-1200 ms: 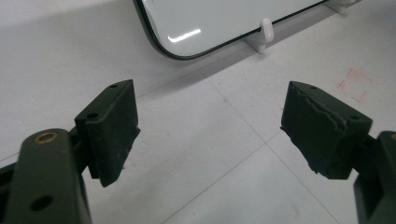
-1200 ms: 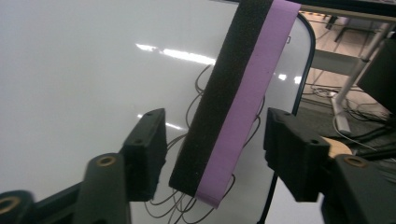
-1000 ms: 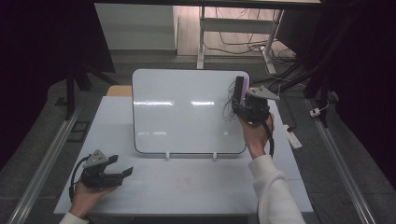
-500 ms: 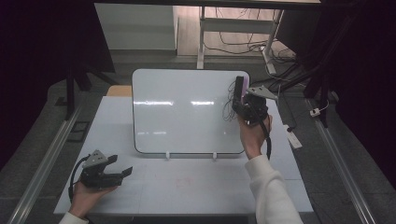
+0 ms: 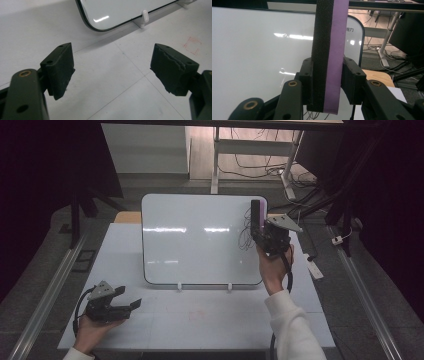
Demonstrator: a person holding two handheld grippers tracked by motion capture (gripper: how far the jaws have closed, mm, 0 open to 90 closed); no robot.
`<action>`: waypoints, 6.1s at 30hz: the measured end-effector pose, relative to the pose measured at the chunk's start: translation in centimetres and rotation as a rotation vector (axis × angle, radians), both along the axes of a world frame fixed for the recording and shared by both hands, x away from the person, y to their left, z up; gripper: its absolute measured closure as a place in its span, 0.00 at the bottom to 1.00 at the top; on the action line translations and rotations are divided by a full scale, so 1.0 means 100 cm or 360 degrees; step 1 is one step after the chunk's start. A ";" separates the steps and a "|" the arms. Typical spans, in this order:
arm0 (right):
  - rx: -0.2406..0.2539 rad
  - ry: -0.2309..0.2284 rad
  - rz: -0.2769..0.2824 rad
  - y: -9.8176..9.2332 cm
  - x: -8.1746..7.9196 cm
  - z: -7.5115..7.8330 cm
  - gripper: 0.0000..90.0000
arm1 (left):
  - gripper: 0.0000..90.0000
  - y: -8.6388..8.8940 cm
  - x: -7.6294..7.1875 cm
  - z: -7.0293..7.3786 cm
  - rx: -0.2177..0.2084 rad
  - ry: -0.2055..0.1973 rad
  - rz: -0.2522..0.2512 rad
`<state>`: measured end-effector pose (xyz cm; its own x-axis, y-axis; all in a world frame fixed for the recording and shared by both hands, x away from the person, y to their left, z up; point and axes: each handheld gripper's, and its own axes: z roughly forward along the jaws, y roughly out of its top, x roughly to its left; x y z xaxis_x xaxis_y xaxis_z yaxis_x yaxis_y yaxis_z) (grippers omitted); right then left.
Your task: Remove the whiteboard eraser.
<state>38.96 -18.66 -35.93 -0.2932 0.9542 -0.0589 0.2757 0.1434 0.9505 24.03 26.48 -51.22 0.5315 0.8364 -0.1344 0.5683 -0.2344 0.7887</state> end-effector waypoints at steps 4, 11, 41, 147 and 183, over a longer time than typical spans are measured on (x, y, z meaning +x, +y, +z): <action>-0.0027 -0.0001 0.0038 -0.005 -0.010 -0.004 0.71 | 0.22 0.001 0.000 0.000 -0.0003 0.0001 0.0004; -0.0040 0.0042 0.0143 -0.019 -0.029 -0.027 0.71 | 0.22 0.001 0.001 0.000 0.0000 0.0005 0.0002; -0.0185 0.0156 0.0460 -0.013 -0.083 -0.080 0.71 | 0.22 -0.001 0.001 0.000 -0.0008 0.0028 -0.0010; -0.0054 0.0360 0.1299 0.037 -0.108 -0.112 0.39 | 0.43 -0.136 0.075 0.060 -0.0266 0.0289 -0.0752; 0.0140 0.0703 0.1750 0.036 -0.091 -0.121 0.30 | 0.43 -0.151 0.057 0.062 -0.0204 0.0183 -0.1229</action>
